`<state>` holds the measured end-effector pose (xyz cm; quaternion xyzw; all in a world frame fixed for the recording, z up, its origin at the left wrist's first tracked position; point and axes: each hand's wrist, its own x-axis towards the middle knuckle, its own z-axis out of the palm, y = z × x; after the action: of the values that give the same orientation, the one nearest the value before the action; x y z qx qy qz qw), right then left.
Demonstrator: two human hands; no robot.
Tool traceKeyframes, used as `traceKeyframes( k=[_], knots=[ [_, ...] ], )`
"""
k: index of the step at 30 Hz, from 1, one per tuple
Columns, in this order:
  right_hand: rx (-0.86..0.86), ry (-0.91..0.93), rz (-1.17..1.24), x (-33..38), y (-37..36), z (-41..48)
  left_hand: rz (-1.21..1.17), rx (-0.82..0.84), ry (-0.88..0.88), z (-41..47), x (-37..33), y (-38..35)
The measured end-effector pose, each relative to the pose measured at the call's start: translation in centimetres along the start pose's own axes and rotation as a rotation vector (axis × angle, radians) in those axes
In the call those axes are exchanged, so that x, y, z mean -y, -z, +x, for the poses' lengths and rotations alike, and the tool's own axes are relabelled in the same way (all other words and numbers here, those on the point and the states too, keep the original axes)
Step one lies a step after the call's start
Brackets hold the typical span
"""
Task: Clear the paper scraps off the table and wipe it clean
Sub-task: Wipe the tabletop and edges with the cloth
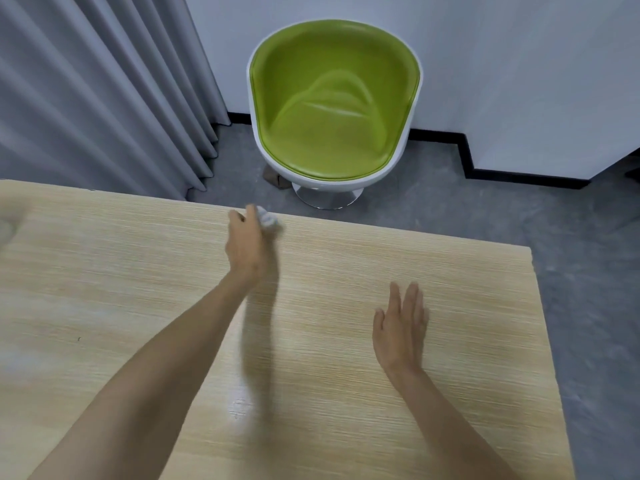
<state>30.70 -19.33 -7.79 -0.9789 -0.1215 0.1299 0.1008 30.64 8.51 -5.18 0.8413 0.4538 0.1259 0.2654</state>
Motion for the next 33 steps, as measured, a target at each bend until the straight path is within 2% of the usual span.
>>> traceKeyframes(
  k=[2,4,7,9,11,13,14,15,16,19,22,23,25,28,30,31,32,33],
  knots=[
    [0.022,-0.043,0.008,-0.6,0.0,0.3,0.007,-0.039,0.036,1.1,-0.1,-0.1],
    [0.021,-0.057,0.017,-1.3,0.0,0.6,0.067,0.008,0.064,0.4,-0.8,-1.4],
    [0.013,-0.056,0.006,-2.3,0.0,0.8,0.025,0.046,0.07,-3.9,-4.7,-5.4],
    [0.013,-0.078,-0.002,-2.9,-0.2,0.8,-0.06,0.232,-0.118,-8.6,-9.1,-8.0],
    [0.013,-0.106,-0.016,-3.3,-0.3,0.8,0.003,0.467,-0.466,-12.6,-12.2,-9.3],
    [0.017,-0.11,-0.037,-3.2,-0.4,0.9,0.1,0.509,-0.792,-12.1,-12.1,-9.3],
    [0.023,-0.108,-0.037,-3.2,-0.4,0.9,0.208,0.495,-0.858,-10.4,-11.0,-8.6],
    [0.029,-0.105,-0.029,-2.9,-0.4,0.9,0.297,0.463,-0.847,-8.1,-9.2,-7.7],
    [0.037,-0.101,-0.02,-2.8,-0.4,0.8,0.303,0.422,-0.716,-5.8,-7.2,-6.9],
    [0.073,-0.087,-0.001,-3.2,-0.3,0.5,0.201,0.127,-0.27,-1.6,-2.7,-4.9],
    [0.11,-0.078,0.004,-3.6,0.0,0.5,-0.002,-0.025,0.114,-3.2,-5.4,-7.3],
    [0.111,-0.071,0.004,-3.6,0.1,0.5,-0.038,-0.021,0.156,-4.1,-7.1,-8.6],
    [0.076,-0.05,0.013,-3.8,0.0,0.5,-0.033,0.069,-0.016,-6.7,-10.2,-10.9],
    [0.034,-0.037,-0.006,-4.3,-0.1,0.5,0.194,0.271,-0.616,-10.5,-12.9,-12.3],
    [0.045,-0.02,-0.019,-4.6,-0.2,0.5,0.318,0.298,-0.966,-8.8,-11.0,-11.5],
    [0.044,-0.007,-0.021,-4.8,-0.2,0.6,0.35,0.288,-1.029,-7.1,-9.4,-10.8],
    [0.035,0.009,-0.024,-5.0,-0.1,0.6,0.374,0.234,-0.983,-5.2,-7.9,-9.9],
    [0.026,0.024,-0.018,-5.3,-0.1,0.5,0.393,0.154,-0.849,-3.2,-6.5,-8.8]
  ],
)
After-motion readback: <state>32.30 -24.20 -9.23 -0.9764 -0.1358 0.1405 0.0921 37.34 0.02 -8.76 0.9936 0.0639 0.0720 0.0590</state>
